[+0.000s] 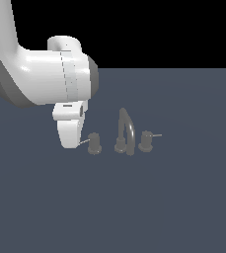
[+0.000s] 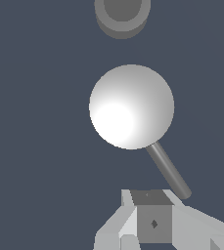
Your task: Turn on the faucet by rotating a designated handle.
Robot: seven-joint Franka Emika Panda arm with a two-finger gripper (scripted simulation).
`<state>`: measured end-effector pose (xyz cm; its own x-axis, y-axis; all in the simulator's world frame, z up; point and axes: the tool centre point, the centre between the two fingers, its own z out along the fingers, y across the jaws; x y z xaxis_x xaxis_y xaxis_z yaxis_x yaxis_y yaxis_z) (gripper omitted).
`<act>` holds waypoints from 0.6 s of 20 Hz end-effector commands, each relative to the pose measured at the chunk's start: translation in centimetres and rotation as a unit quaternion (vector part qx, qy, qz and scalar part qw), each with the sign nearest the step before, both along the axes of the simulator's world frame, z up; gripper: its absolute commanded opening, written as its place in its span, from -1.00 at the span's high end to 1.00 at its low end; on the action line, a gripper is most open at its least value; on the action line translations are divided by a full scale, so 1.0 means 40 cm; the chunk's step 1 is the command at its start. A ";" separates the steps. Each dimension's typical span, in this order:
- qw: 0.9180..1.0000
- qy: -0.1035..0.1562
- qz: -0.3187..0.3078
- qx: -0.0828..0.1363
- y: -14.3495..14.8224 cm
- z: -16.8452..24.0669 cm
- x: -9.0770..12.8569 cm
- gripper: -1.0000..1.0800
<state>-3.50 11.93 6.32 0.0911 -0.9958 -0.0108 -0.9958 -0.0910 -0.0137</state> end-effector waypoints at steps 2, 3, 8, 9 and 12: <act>1.000 0.006 -0.010 -0.006 -0.043 0.002 -0.039 1.00; 1.000 0.006 -0.010 -0.006 -0.043 0.002 -0.039 1.00; 1.000 0.004 -0.005 -0.003 -0.056 0.001 -0.047 1.00; 1.000 0.004 -0.005 -0.003 -0.067 0.001 -0.052 1.00; 1.000 0.005 -0.008 -0.005 -0.100 0.001 -0.068 1.00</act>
